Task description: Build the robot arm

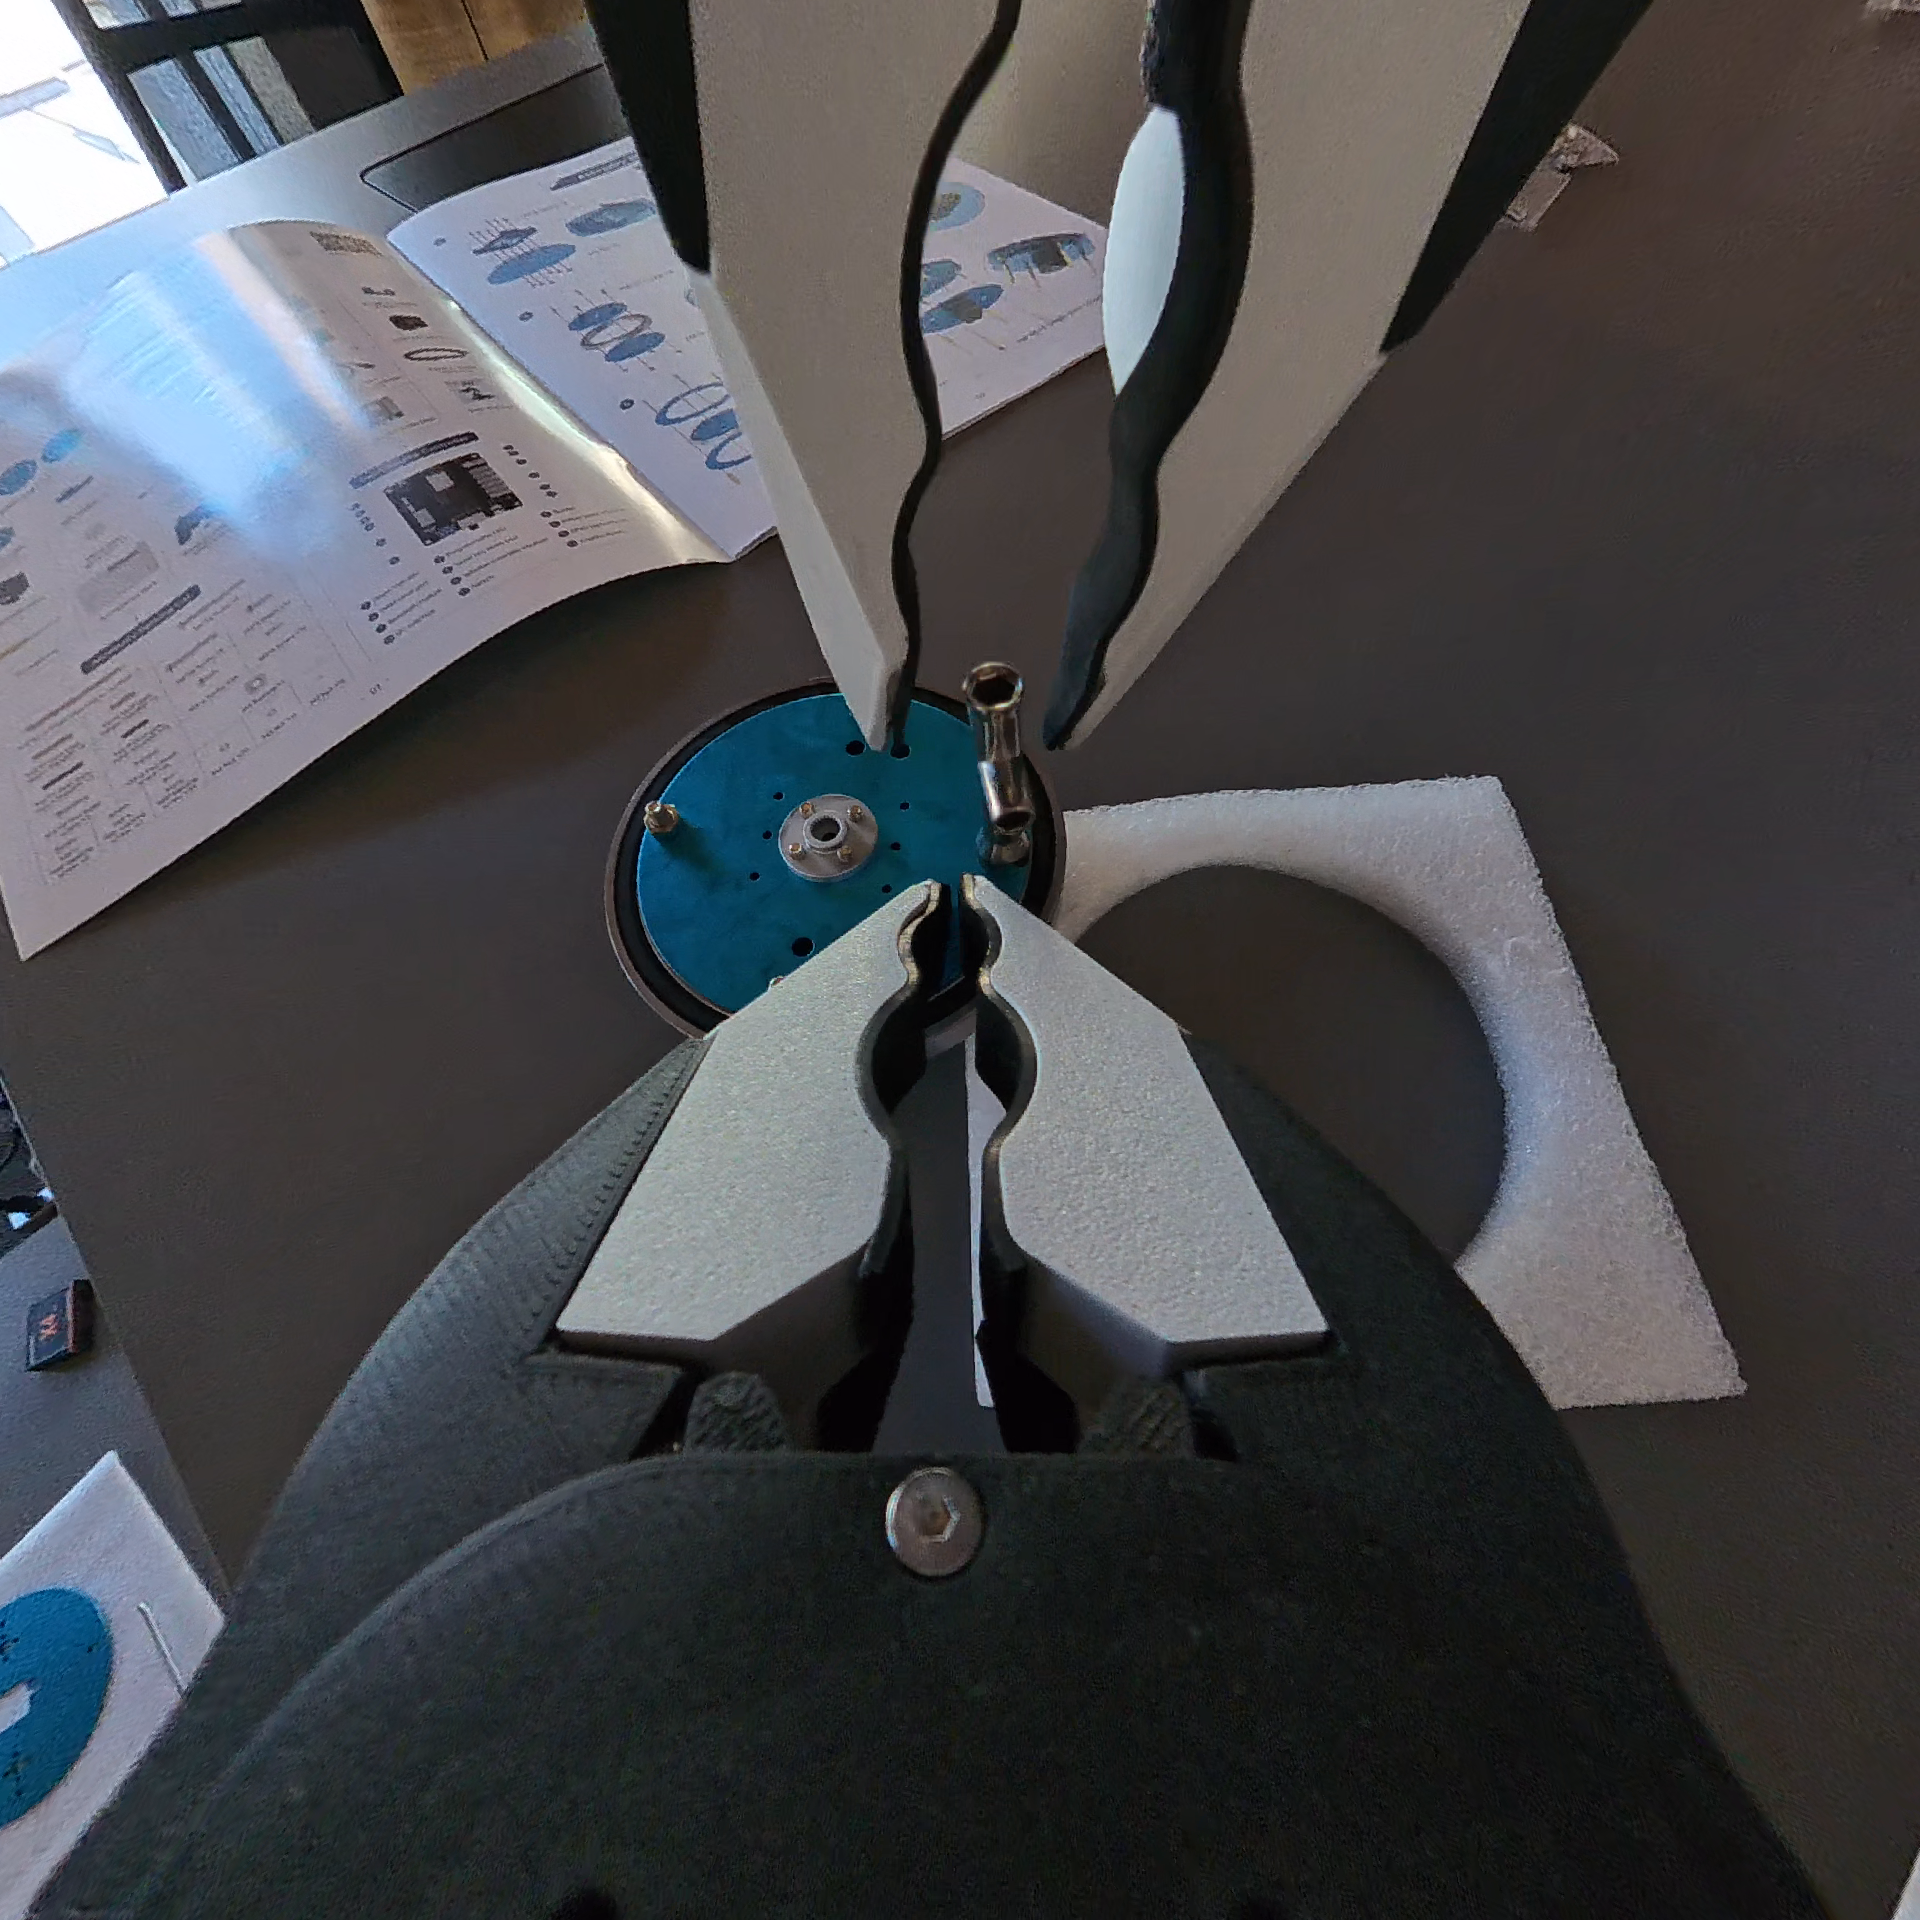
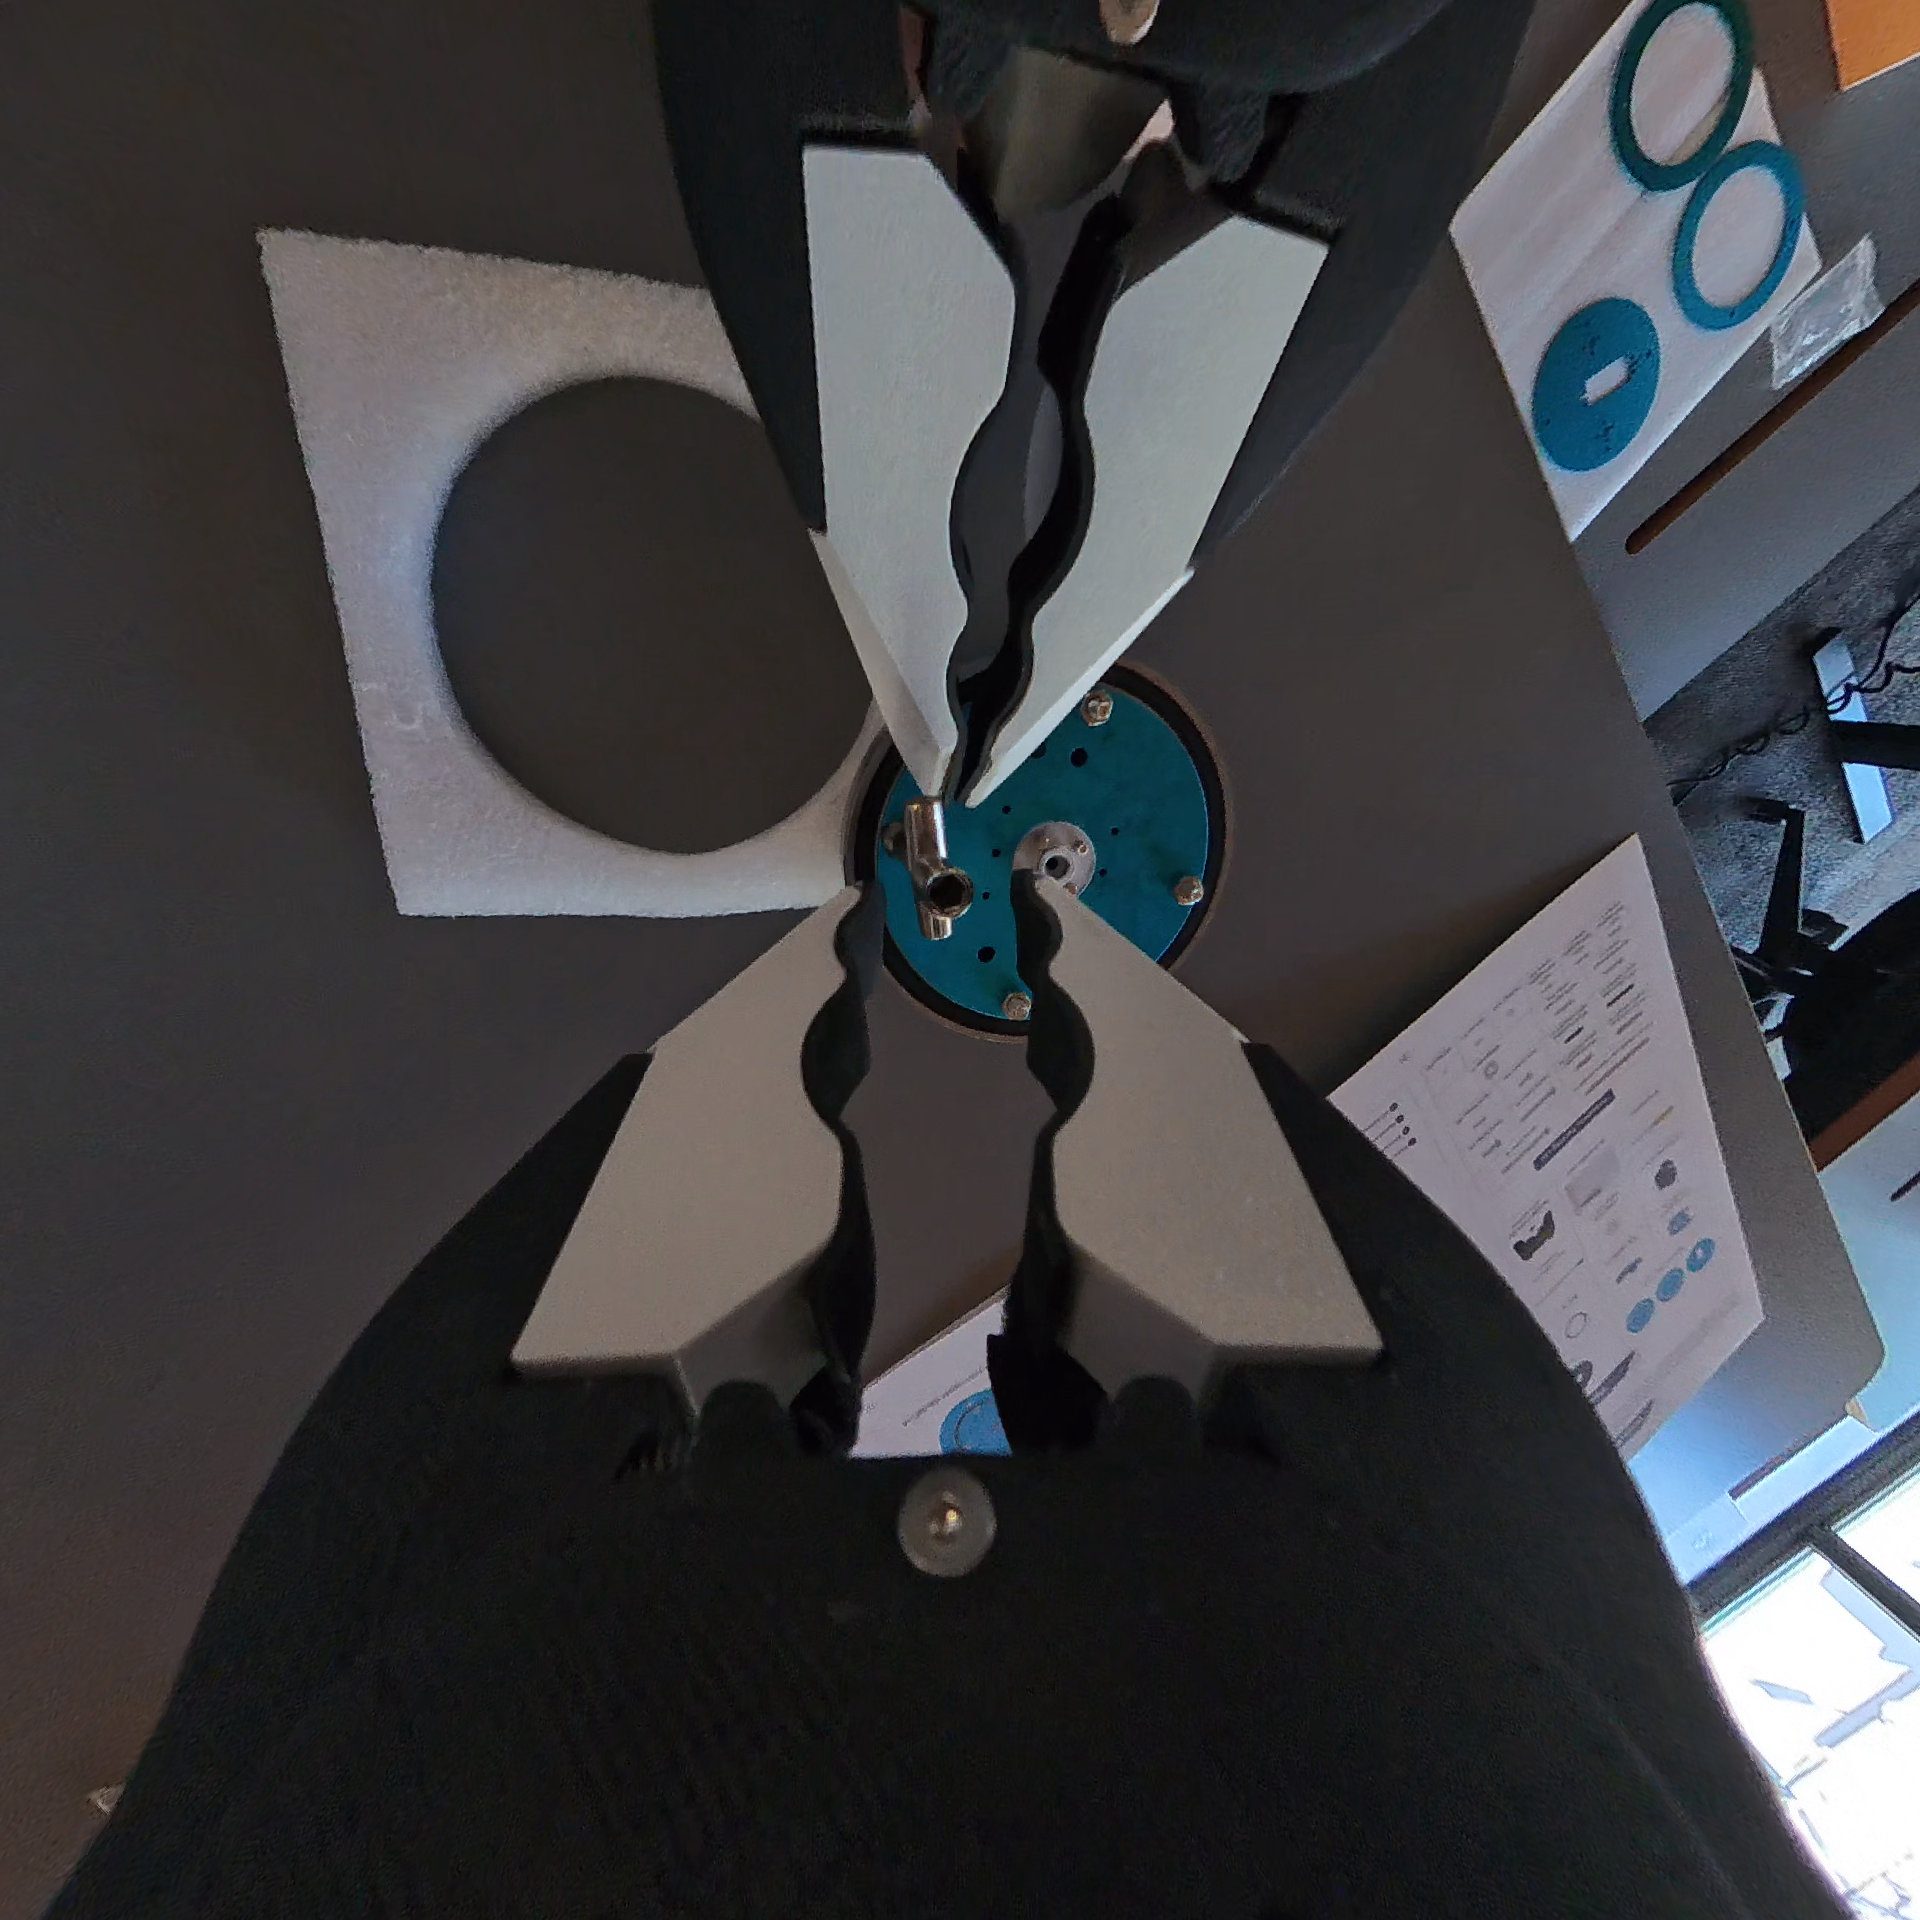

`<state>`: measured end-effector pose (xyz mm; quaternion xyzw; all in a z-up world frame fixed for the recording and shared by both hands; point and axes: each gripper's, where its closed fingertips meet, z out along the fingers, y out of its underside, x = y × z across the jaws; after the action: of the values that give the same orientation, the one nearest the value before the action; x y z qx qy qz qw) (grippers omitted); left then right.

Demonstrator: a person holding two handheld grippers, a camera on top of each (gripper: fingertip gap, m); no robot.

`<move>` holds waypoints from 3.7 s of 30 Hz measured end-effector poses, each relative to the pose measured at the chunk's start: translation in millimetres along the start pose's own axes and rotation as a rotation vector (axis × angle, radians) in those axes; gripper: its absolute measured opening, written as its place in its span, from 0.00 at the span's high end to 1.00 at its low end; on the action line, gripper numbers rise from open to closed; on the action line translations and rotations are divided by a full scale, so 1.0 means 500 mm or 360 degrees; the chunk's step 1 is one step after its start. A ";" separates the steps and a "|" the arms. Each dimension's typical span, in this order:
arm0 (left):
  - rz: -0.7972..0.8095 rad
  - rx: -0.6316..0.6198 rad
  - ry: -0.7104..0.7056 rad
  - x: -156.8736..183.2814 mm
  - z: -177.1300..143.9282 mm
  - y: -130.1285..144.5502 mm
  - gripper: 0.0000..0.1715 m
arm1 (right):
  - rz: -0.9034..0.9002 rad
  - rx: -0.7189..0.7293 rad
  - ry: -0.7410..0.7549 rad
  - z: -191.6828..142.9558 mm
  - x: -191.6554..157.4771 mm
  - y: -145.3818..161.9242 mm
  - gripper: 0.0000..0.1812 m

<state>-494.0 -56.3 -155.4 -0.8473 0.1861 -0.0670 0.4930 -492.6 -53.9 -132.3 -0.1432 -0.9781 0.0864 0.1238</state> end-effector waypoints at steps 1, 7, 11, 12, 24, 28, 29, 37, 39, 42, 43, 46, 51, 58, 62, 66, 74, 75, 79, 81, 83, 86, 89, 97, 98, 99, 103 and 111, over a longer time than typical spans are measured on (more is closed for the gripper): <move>0.0005 -0.0001 0.0002 0.000 0.000 0.000 0.99 | 0.0000 -0.0003 -0.0007 0.000 -0.002 -0.002 0.87; 0.0014 -0.0013 0.0007 -0.001 0.002 0.000 1.00 | 0.0035 -0.0031 -0.0056 0.005 -0.010 -0.005 0.95; 0.0036 -0.0008 0.0003 0.000 0.004 0.000 1.00 | 0.0141 -0.0030 -0.0119 0.006 -0.014 -0.002 0.96; 0.0041 -0.0007 0.0003 0.000 0.004 0.000 1.00 | 0.0165 -0.0027 -0.0124 0.006 -0.014 -0.001 0.96; 0.0019 -0.0001 0.0010 0.000 0.004 0.000 1.00 | 0.0930 0.0057 -0.0171 0.011 -0.008 -0.001 0.96; 0.0023 -0.0001 0.0003 0.000 0.005 0.000 1.00 | 0.1266 0.0096 -0.0158 0.012 -0.006 0.002 0.96; 0.0022 -0.0001 0.0002 0.000 0.005 -0.001 1.00 | 0.1347 0.0103 -0.0140 0.012 -0.006 0.003 0.96; -0.0023 0.0042 0.0128 0.025 -0.002 -0.008 0.92 | 0.1517 0.0123 -0.0005 0.013 -0.005 0.003 0.96; -0.0006 0.0040 0.0103 0.024 0.004 -0.012 0.89 | 0.1522 0.0116 0.0007 0.014 -0.004 0.003 0.96; 0.0080 0.0045 0.0011 0.021 0.013 -0.021 0.92 | 0.1560 0.0117 0.0007 0.014 -0.002 0.002 0.96; 0.0100 0.0044 -0.0011 0.020 0.015 -0.023 0.93 | 0.1575 0.0122 0.0005 0.015 -0.002 0.002 0.96; 0.0115 0.0034 -0.0036 0.016 0.023 -0.020 0.94 | 0.1598 0.0156 -0.0011 0.015 -0.001 0.001 0.96; 0.0156 0.0002 -0.0033 0.018 0.030 -0.016 0.95 | 0.1373 0.0187 -0.0112 0.012 -0.009 0.002 0.94; 0.0160 0.0001 -0.0018 0.018 0.030 -0.015 0.95 | -0.0238 0.0090 0.0274 -0.020 0.010 0.030 0.70; 0.0162 0.0001 -0.0016 0.018 0.030 -0.015 0.95 | -0.0732 -0.0066 0.0378 -0.011 0.001 0.006 0.80; 0.0177 0.0001 -0.0029 0.019 0.031 -0.015 0.94 | -0.1224 -0.0336 0.0547 -0.007 0.018 0.016 0.82; 0.0167 0.0001 -0.0021 0.019 0.030 -0.016 0.95 | -0.1757 -0.0495 0.0804 0.003 0.018 -0.008 0.93; 0.0166 0.0001 -0.0020 0.019 0.030 -0.015 0.95 | -0.1787 -0.0496 0.0818 0.002 0.017 -0.010 0.93; 0.0162 0.0000 -0.0014 0.019 0.030 -0.015 0.95 | -0.1890 -0.0522 0.0863 0.003 0.012 -0.015 0.93; 0.0156 0.0000 -0.0008 0.019 0.030 -0.015 0.95 | -0.1951 -0.0540 0.0899 0.003 0.011 -0.017 0.93; 0.0157 0.0000 -0.0008 0.019 0.030 -0.015 0.95 | -0.1999 -0.0556 0.0923 0.003 0.010 -0.018 0.93; 0.0158 0.0000 -0.0010 0.019 0.030 -0.015 0.95 | -0.2083 -0.0582 0.0938 0.003 0.009 -0.018 0.94; 0.0157 0.0001 -0.0008 0.020 0.030 -0.015 0.95 | -0.2161 -0.0622 0.0922 0.004 0.009 -0.018 0.94; 0.0145 0.0178 0.0053 0.025 -0.021 -0.031 0.95 | -0.2148 -0.0726 0.0822 0.006 0.009 -0.017 0.95; 0.0132 0.0258 0.0076 0.024 -0.039 -0.041 1.00 | -0.2138 -0.0739 0.0809 0.005 0.008 -0.016 0.95; 0.0119 0.0308 0.0062 0.016 -0.053 -0.047 1.00 | -0.2134 -0.0753 0.0797 0.005 0.007 -0.015 0.95; 0.0105 0.0130 -0.0047 -0.026 -0.050 -0.012 0.97 | -0.2107 -0.0801 0.0768 0.006 0.004 -0.014 0.96; 0.0258 -0.0026 -0.0142 -0.030 -0.011 0.011 1.00 | -0.2006 -0.0895 0.0652 0.014 0.004 -0.010 0.96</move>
<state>-510.8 -57.2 -156.3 -0.8356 0.2323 0.0125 0.4977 -497.3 -58.8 -137.4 0.4087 -0.8172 -0.2853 0.2895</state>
